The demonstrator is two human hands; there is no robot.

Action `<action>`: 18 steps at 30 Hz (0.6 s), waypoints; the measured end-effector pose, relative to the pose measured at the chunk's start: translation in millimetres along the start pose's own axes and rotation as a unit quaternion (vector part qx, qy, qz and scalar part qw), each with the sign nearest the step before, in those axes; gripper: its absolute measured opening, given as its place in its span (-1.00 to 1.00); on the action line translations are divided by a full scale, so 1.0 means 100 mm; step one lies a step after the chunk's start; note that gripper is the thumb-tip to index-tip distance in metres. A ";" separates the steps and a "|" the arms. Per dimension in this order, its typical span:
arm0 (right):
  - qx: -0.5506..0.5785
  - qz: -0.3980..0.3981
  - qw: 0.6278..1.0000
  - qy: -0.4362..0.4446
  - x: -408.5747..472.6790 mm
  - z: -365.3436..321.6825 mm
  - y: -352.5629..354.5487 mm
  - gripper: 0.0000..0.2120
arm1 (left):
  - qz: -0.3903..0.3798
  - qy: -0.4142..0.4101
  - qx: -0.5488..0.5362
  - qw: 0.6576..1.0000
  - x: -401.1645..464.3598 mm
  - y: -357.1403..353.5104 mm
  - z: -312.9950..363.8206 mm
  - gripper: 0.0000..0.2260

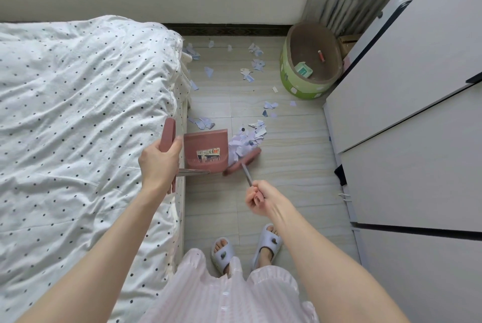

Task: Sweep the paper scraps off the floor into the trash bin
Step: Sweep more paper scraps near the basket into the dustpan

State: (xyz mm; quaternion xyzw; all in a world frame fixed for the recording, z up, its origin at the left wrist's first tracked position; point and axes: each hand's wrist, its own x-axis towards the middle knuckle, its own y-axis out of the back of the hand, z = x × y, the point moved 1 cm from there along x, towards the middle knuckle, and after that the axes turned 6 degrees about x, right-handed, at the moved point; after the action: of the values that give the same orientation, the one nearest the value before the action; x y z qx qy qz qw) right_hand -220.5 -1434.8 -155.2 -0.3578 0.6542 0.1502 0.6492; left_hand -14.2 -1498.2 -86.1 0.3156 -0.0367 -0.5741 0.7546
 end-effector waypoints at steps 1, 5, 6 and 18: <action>0.008 -0.004 1.000 -0.005 0.04 -0.03 0.04 -0.67 | 0.002 0.001 -0.002 1.000 0.02 0.00 0.00 -0.68; -0.025 0.007 1.000 -0.003 0.06 -0.16 0.11 -0.71 | 0.000 0.000 -0.015 1.000 0.11 0.00 0.06 -0.68; -0.039 0.017 0.999 0.002 0.06 -0.18 0.11 -0.73 | -0.004 0.000 -0.019 1.000 0.13 0.00 0.08 -0.68; -0.215 0.176 0.955 0.108 -0.27 -1.04 0.30 -0.65 | -0.035 -0.027 -0.028 0.999 0.43 -0.38 0.55 -0.71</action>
State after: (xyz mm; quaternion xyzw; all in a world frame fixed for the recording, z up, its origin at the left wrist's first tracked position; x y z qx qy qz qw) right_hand -320.2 -1475.0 -125.7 -0.3821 0.7255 0.3595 0.4455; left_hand -54.9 -1565.9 -74.9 0.2793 -0.0299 -0.6094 0.7414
